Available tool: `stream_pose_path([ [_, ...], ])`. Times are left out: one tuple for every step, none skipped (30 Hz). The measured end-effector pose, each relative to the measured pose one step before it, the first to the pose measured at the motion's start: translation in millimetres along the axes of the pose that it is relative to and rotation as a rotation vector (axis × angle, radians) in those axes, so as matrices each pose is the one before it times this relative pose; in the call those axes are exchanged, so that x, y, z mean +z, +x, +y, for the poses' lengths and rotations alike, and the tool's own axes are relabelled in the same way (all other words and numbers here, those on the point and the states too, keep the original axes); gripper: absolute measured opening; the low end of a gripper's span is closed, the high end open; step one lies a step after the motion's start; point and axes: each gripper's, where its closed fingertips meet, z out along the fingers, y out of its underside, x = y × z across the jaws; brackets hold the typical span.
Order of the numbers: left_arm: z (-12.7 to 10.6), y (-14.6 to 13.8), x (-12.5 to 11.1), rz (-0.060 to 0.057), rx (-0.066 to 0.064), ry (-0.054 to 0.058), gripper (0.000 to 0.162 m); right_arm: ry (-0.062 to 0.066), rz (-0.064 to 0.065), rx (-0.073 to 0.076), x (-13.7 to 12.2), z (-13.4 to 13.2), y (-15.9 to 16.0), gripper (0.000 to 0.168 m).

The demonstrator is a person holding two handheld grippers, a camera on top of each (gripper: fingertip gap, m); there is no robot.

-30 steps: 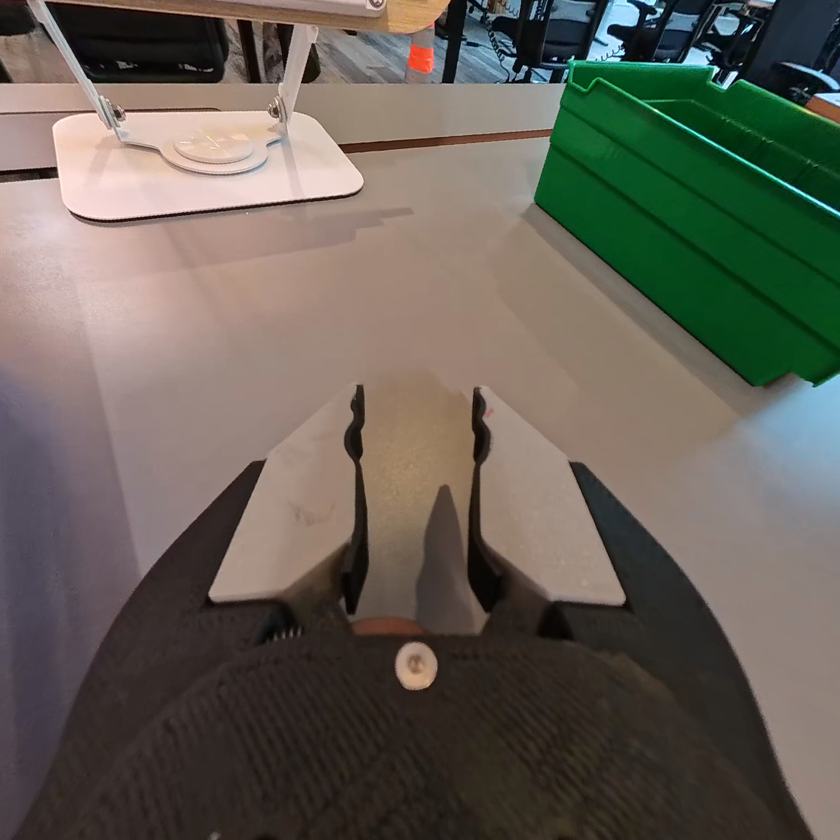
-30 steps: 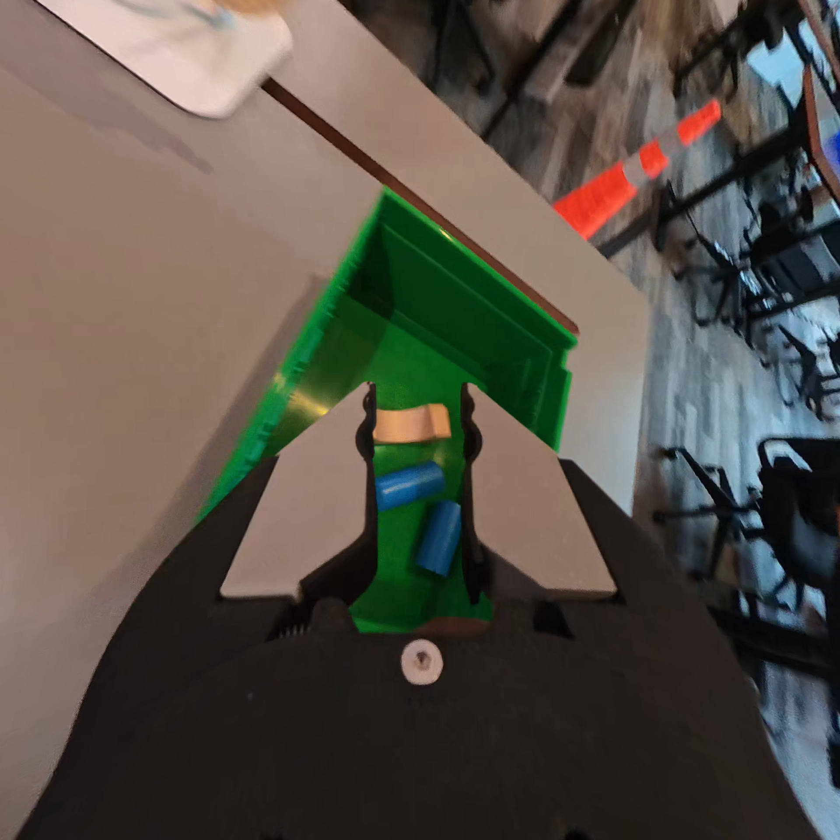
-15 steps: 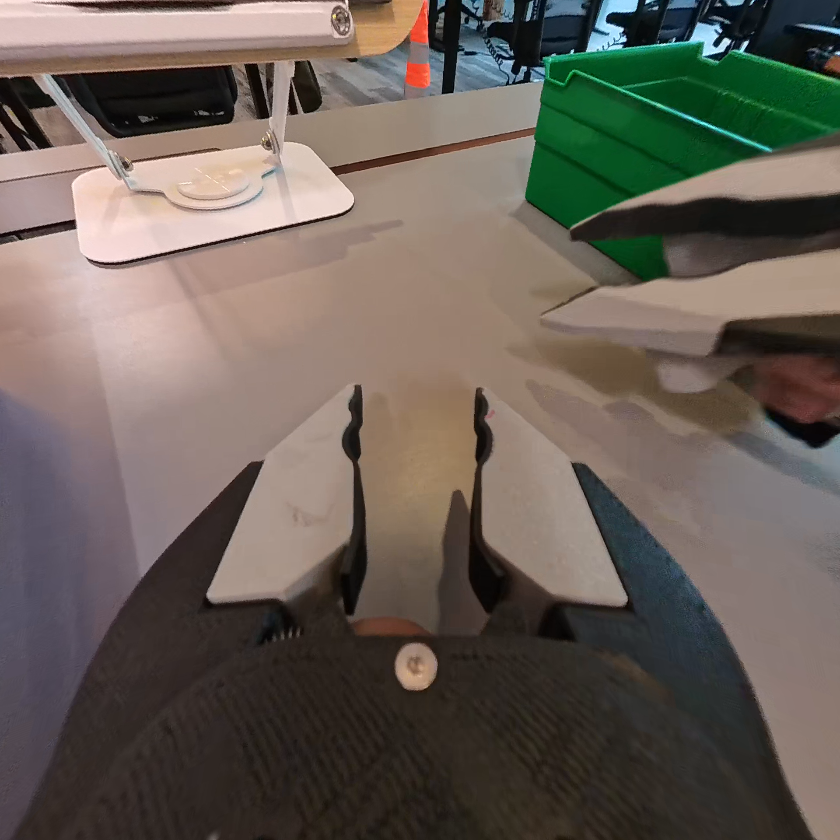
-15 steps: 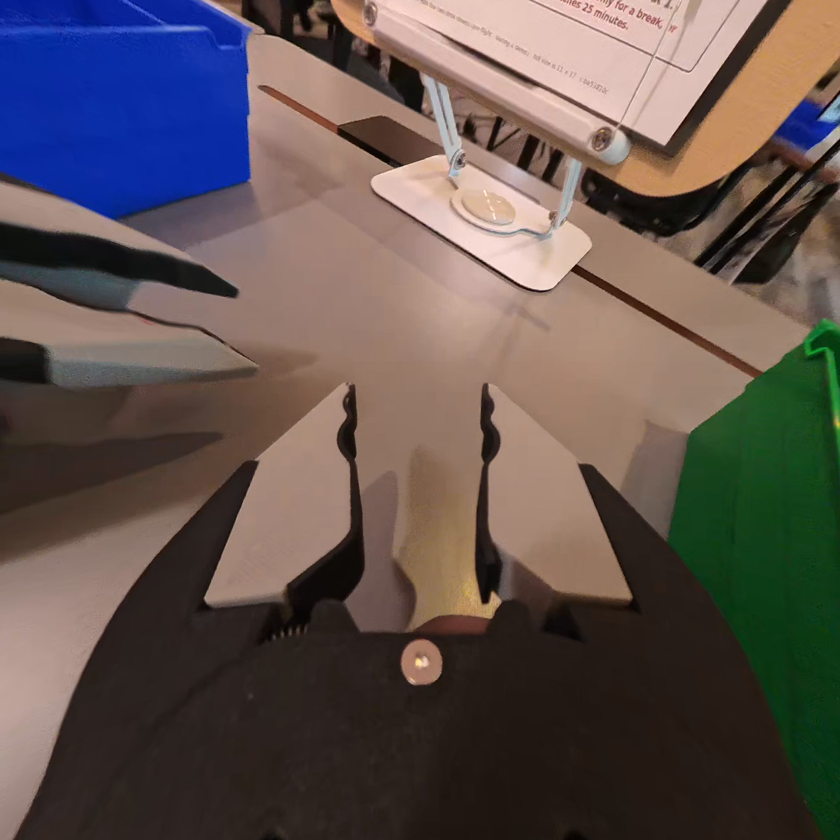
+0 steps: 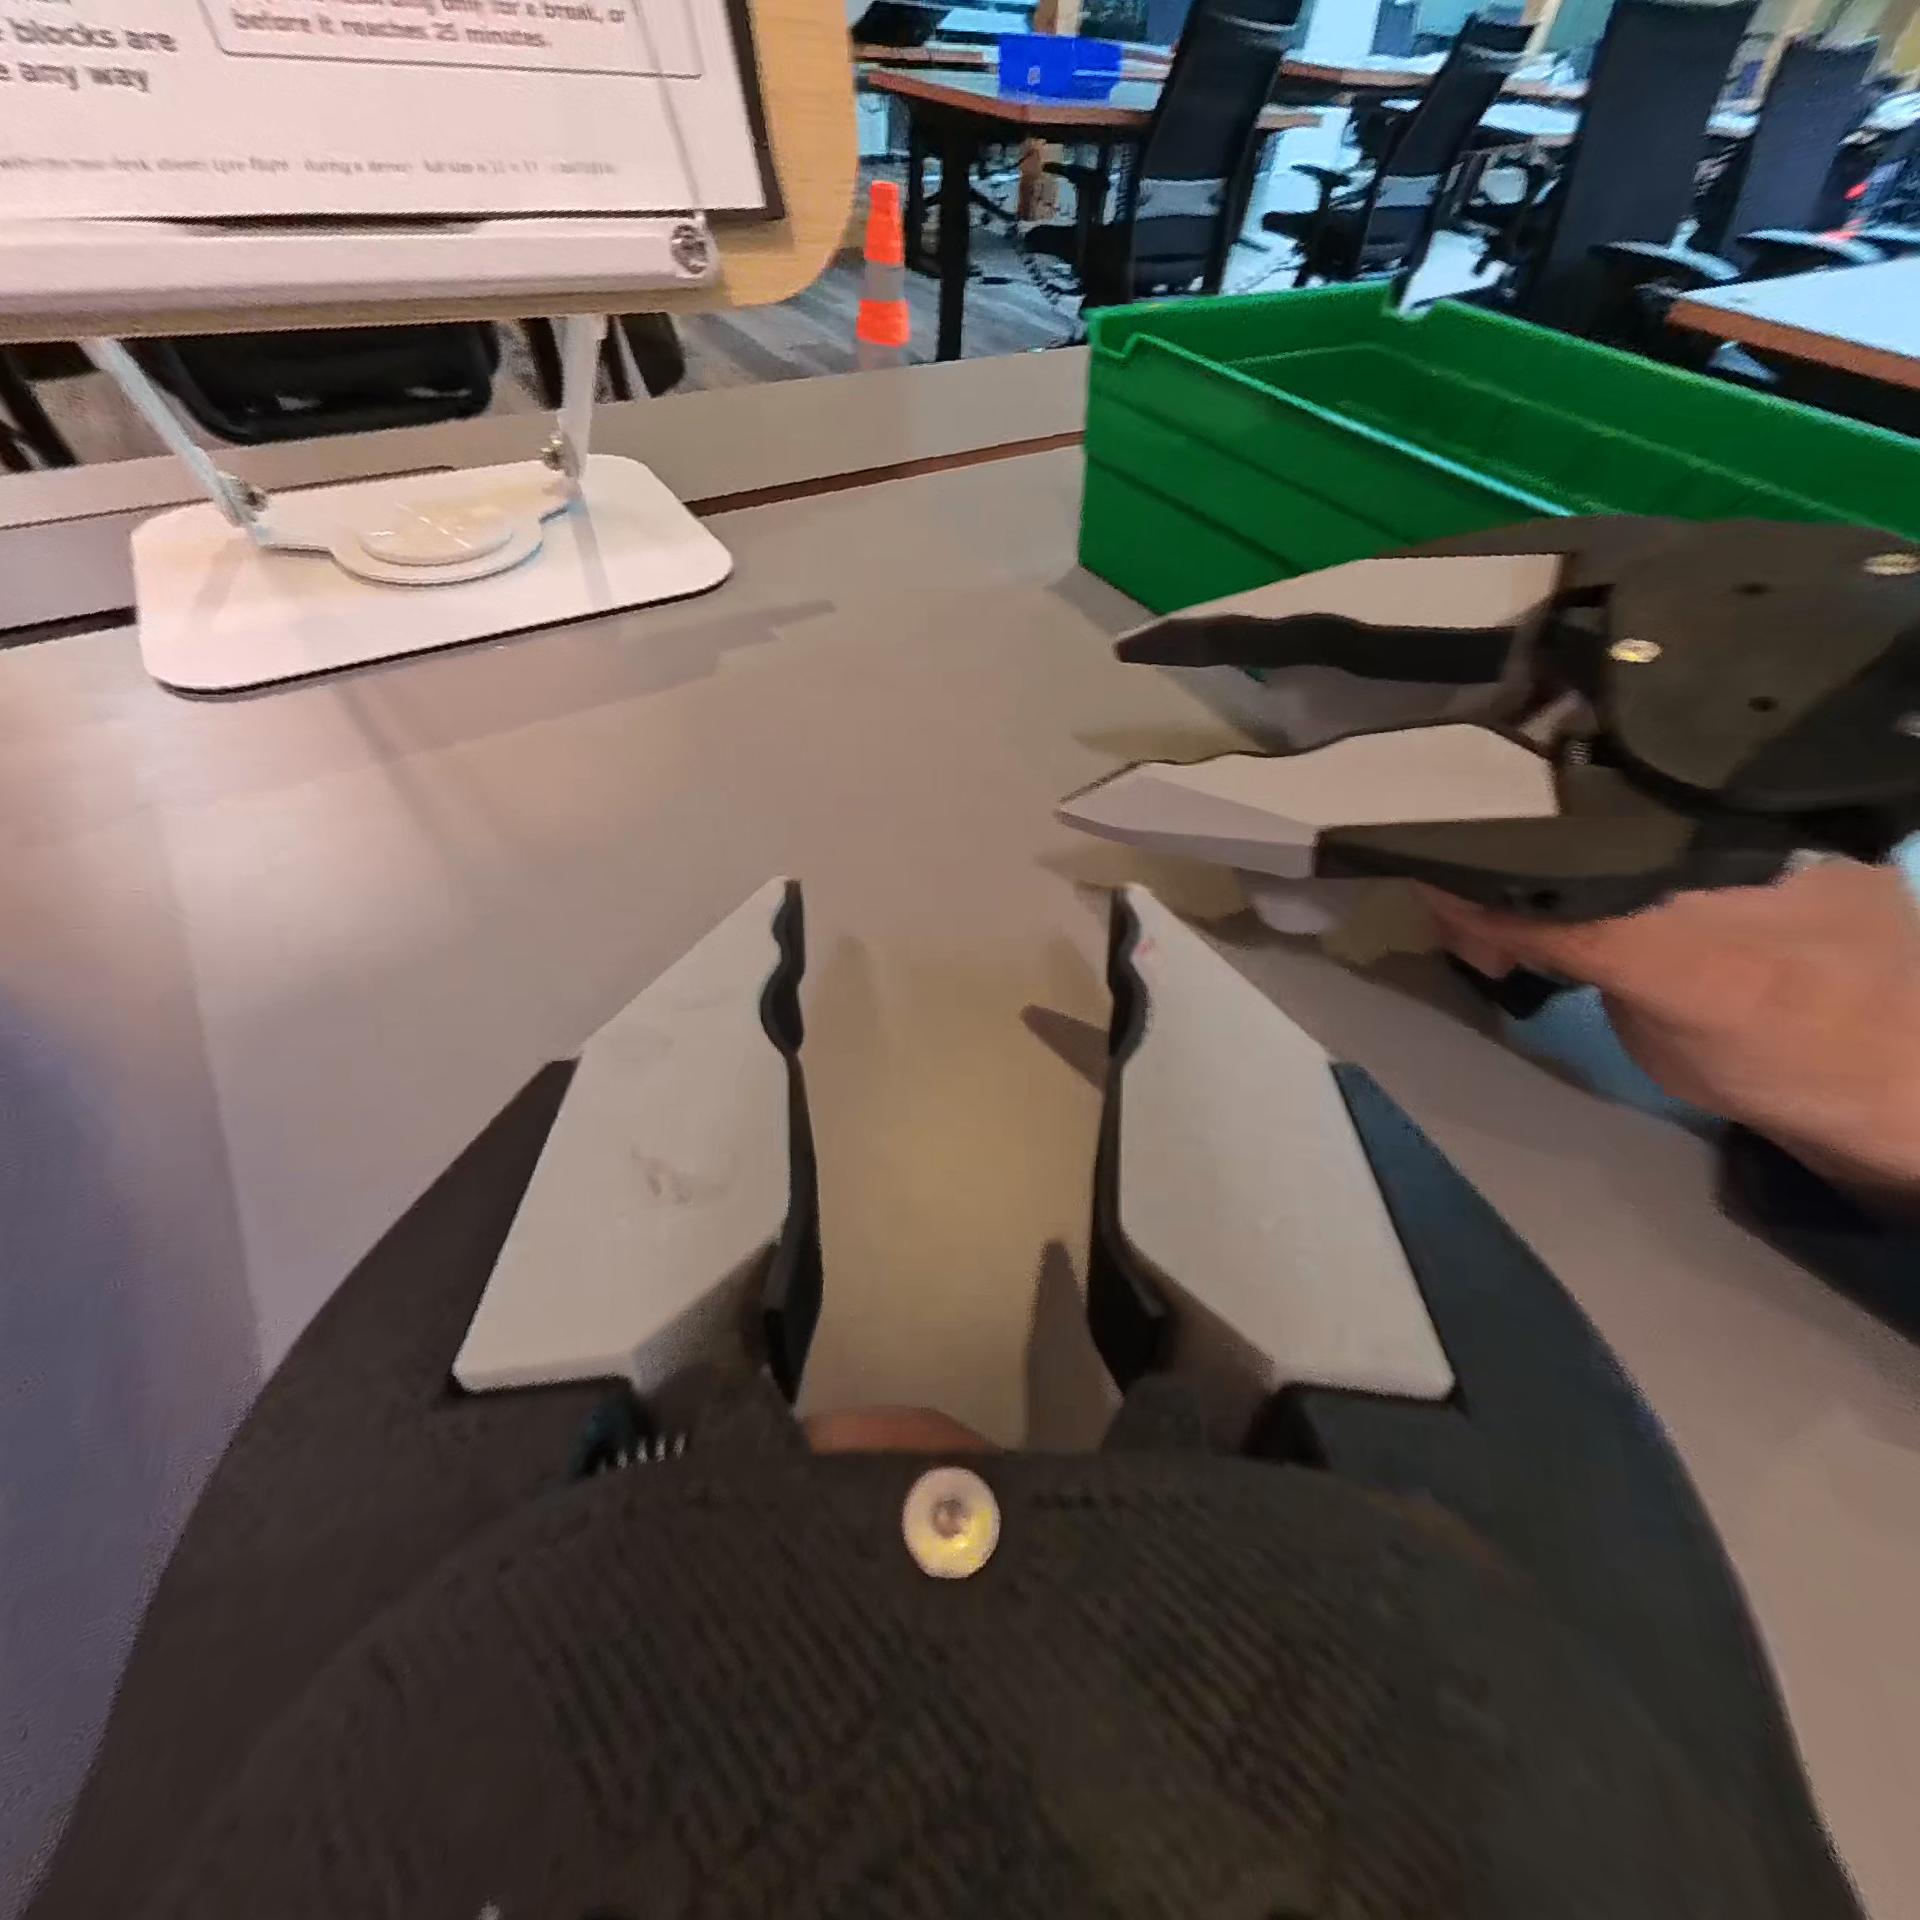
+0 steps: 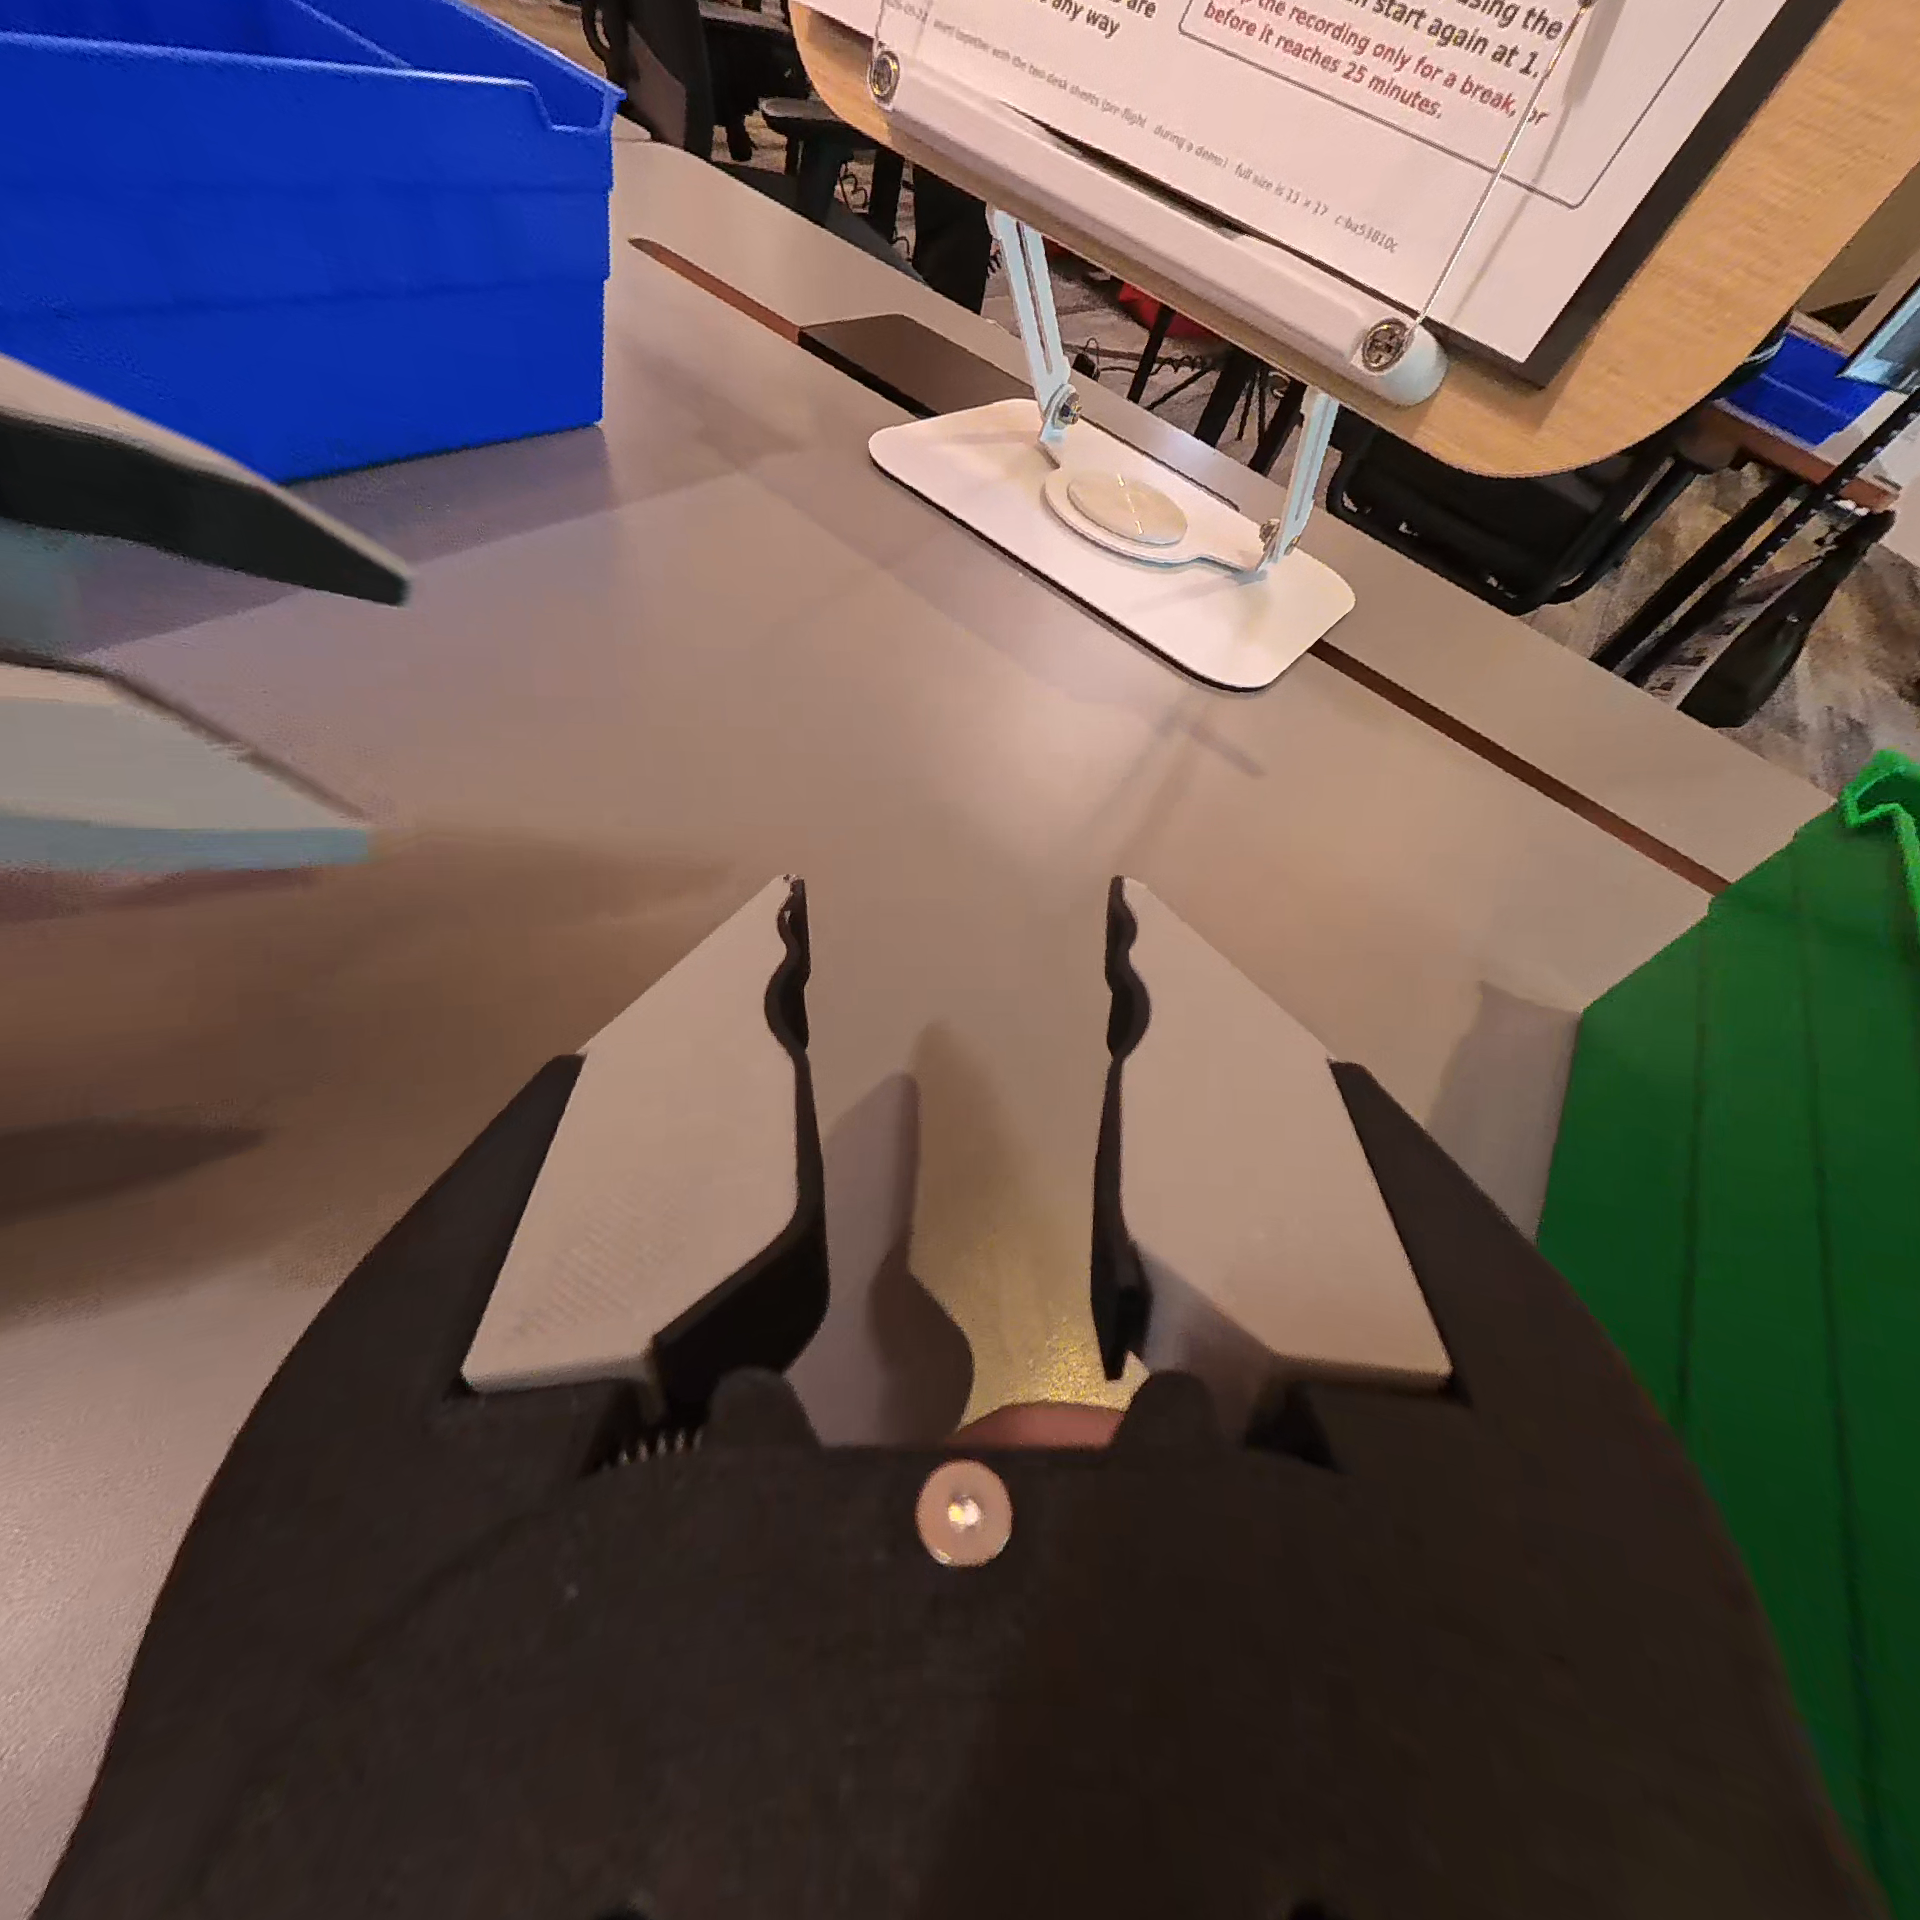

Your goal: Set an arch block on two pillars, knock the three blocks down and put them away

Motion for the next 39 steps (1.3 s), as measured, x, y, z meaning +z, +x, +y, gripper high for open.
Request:
stream_pose_path([
  [-0.96,5.15,-8.66,0.0085,0.0074,0.0093,0.057,-0.0040,-0.0023,0.0037,0.42,0.66,-0.06,0.055],
  [-1.79,3.66,-10.07,0.0018,0.0136,0.0081,0.057,-0.0026,0.0007,0.0018,0.47,0.20,0.26,0.056],
  [-2.58,1.94,-11.44,-0.0013,0.0112,0.0038,0.057,0.0007,0.0003,-0.0001,0.36,-0.40,0.16,0.056],
  [-4.00,0.49,-12.73,0.0019,0.0040,0.0023,0.057,0.0011,-0.0024,-0.0011,0.27,-0.60,-0.44,0.056],
  [-6.30,-1.01,-13.98,0.0070,-0.0062,0.0064,0.057,0.0015,-0.0021,-0.0028,0.01,-0.79,-0.76,0.056],
  [-8.19,-3.16,-14.84,0.0081,-0.0202,0.0093,0.057,0.0011,0.0001,-0.0053,-0.09,-0.81,-0.68,0.056],
  [-9.70,-5.14,-14.90,0.0117,-0.0318,0.0095,0.057,-0.0007,0.0004,-0.0082,-0.16,-0.59,-0.83,0.056],
  [-10.96,-6.49,-14.25,0.0148,-0.0341,0.0092,0.058,-0.0017,0.0012,-0.0109,-0.05,-0.41,-0.86,0.056],
  [-11.49,-9.10,-13.07,0.0061,-0.0297,0.0063,0.061,0.0002,0.0021,-0.0142,-0.07,-0.63,-0.83,0.056],
  [-11.01,-11.02,-11.54,-0.0019,-0.0205,0.0005,0.064,0.0010,0.0034,-0.0144,-0.10,-0.42,-0.65,0.056],
  [-10.00,-12.18,-9.52,-0.0040,-0.0084,-0.0061,0.065,-0.0016,0.0003,-0.0110,0.13,0.11,-0.93,0.056],
  [-8.32,-14.82,-7.48,-0.0147,0.0026,-0.0113,0.065,-0.0041,-0.0035,-0.0072,0.41,0.76,-1.30,0.056],
  [-6.28,-17.66,-5.01,-0.0245,0.0076,-0.0150,0.065,-0.0046,-0.0032,-0.0054,0.47,0.82,-1.27,0.056],
  [-4.42,-18.07,-2.61,-0.0164,0.0043,-0.0182,0.065,-0.0016,0.0021,-0.0059,0.07,0.26,-0.27,0.055],
  [-2.10,-16.37,-0.17,0.0026,-0.0044,-0.0237,0.063,0.0013,0.0038,-0.0064,-0.24,-0.01,0.15,0.055],
  [1.47,-15.02,1.77,0.0176,-0.0116,-0.0372,0.062,0.0010,0.0024,-0.0041,-0.53,0.01,0.11,0.055],
  [5.25,-14.30,3.26,0.0229,-0.0142,-0.0504,0.062,0.0021,0.0011,-0.0003,-0.70,-0.01,0.03,0.055],
  [7.55,-13.84,4.50,0.0196,-0.0139,-0.0540,0.062,0.0030,-0.0003,0.0025,-0.64,-0.04,-0.09,0.054],
  [9.46,-14.07,5.75,0.0073,-0.0094,-0.0560,0.063,0.0015,-0.0026,0.0040,-0.31,0.26,-0.41,0.054],
  [10.85,-14.60,6.99,-0.0096,-0.0004,-0.0577,0.063,0.0003,-0.0041,0.0038,0.11,0.70,-0.58,0.054],
  [11.28,-13.73,8.08,-0.0186,0.0109,-0.0556,0.063,-0.0024,-0.0037,0.0036,0.81,1.15,-0.61,0.054],
  [11.20,-10.93,8.64,-0.0156,0.0205,-0.0537,0.064,-0.0070,-0.0041,0.0040,1.28,1.93,-0.69,0.054],
  [10.48,-7.99,8.64,-0.0076,0.0235,-0.0505,0.064,-0.0107,-0.0040,0.0005,1.12,1.63,-0.65,0.054],
  [8.74,-4.67,8.23,0.0019,0.0241,-0.0435,0.064,-0.0026,0.0008,-0.0025,0.32,0.33,-0.20,0.053],
  [6.78,-2.62,7.02,0.0048,0.0290,-0.0348,0.065,0.0094,0.0002,-0.0047,-0.57,-1.57,-0.48,0.049],
  [4.97,-2.92,5.85,-0.0055,0.0332,-0.0280,0.065,0.0218,-0.0027,-0.0049,-0.79,-3.43,-1.10,0.046],
  [3.71,-2.70,4.86,-0.0110,0.0365,-0.0244,0.065,0.0200,-0.0063,-0.0037,-0.68,-3.20,-1.69,0.046],
  [2.88,-0.73,4.34,-0.0031,0.0401,-0.0219,0.065,0.0103,-0.0025,-0.0036,-0.03,-1.76,-1.11,0.046],
  [2.67,0.94,4.08,0.0060,0.0382,-0.0217,0.065,0.0011,0.0036,-0.0051,0.63,-0.36,-0.09,0.046],
  [2.43,1.46,4.03,0.0102,0.0320,-0.0234,0.065,-0.0062,0.0059,-0.0051,0.93,0.66,0.41,0.046],
  [2.18,0.80,4.12,0.0076,0.0277,-0.0251,0.066,-0.0077,0.0059,-0.0049,1.04,0.86,0.30,0.046],
  [2.42,-0.34,4.23,0.0014,0.0282,-0.0284,0.066,-0.0029,0.0055,-0.0062,0.68,0.24,0.14,0.046],
  [2.87,-0.93,4.30,-0.0024,0.0317,-0.0332,0.066,-0.0003,0.0032,-0.0061,0.42,-0.17,-0.10,0.046],
  [2.51,-0.98,4.48,-0.0033,0.0344,-0.0316,0.067,-0.0012,0.0019,-0.0050,0.15,0.06,-0.29,0.046],
  [1.27,-0.40,4.56,-0.0017,0.0320,-0.0229,0.067,0.0001,0.0005,-0.0043,-0.08,-0.06,-0.38,0.046],
  [0.92,0.88,4.36,0.0053,0.0259,-0.0193,0.067,0.0018,-0.0004,-0.0039,-0.26,-0.14,-0.40,0.046],
  [1.10,1.33,4.29,0.0070,0.0186,-0.0196,0.067,0.0026,0.0005,-0.0030,-0.56,-0.27,-0.14,0.046],
  [-0.61,0.35,2.80,0.0033,0.0083,-0.0086,0.068,0.0008,0.0009,-0.0018,-0.38,0.07,0.03,0.046],
  [-2.24,-1.10,1.01,-0.0019,-0.0029,0.0029,0.069,-0.0002,-0.0011,-0.0010,-0.27,0.24,-0.07,0.046],
])
